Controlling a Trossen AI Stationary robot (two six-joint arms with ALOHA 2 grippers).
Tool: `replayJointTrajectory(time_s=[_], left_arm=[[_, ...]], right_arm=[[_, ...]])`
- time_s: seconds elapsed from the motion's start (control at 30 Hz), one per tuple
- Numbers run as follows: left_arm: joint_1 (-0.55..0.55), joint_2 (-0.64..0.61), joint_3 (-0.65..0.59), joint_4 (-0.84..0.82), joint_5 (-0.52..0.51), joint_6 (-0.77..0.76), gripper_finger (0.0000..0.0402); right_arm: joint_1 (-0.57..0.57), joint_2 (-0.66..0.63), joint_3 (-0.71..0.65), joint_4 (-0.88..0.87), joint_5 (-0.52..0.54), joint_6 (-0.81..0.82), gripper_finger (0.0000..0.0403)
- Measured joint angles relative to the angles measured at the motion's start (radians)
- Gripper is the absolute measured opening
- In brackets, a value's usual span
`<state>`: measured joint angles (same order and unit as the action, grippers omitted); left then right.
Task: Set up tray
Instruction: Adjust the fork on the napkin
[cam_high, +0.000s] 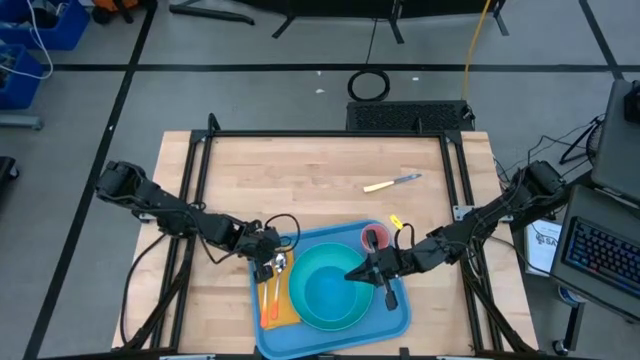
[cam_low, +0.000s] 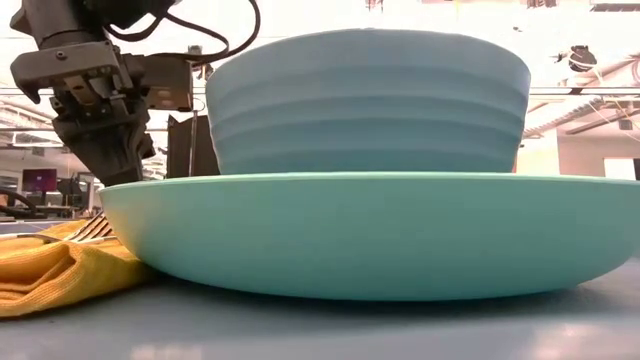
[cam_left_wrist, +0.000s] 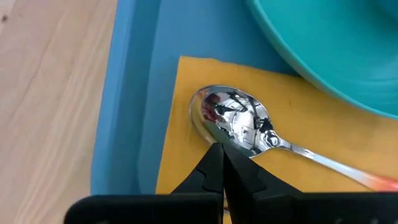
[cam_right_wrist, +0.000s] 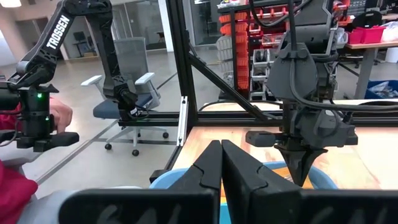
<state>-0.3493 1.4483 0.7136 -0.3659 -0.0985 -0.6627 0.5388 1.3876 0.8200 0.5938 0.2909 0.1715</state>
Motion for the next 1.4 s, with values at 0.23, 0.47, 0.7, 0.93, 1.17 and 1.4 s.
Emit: replayJointTrajectory(time_s=[0.23,0.47,0.7,0.93,1.17,1.4], left_arm=[[0.002,0.000,0.000,-0.007,0.001,-0.001,0.0000],[0.003,0.000,0.000,-0.017,0.002,-0.005,0.0000],[0.003,0.000,0.000,-0.053,0.003,-0.027,0.0000],[0.003,-0.002,0.000,-0.048,0.013,-0.028,0.0000],[-0.037,-0.002,0.000,0.029,0.041,-0.039,0.0000],[-0.123,-0.002,0.000,0.102,0.092,-0.071,0.0000]], right_arm=[[0.000,0.000,0.000,0.000,0.000,0.000,0.0000],[0.000,0.000,0.000,0.000,0.000,0.000,0.0000],[0.000,0.000,0.000,0.000,0.000,0.000,0.0000],[0.000,0.000,0.000,-0.001,0.000,0.000,0.0000],[0.000,0.000,0.000,-0.008,0.000,0.000,0.0000],[0.000,0.000,0.000,-0.008,0.000,0.000,0.0000]])
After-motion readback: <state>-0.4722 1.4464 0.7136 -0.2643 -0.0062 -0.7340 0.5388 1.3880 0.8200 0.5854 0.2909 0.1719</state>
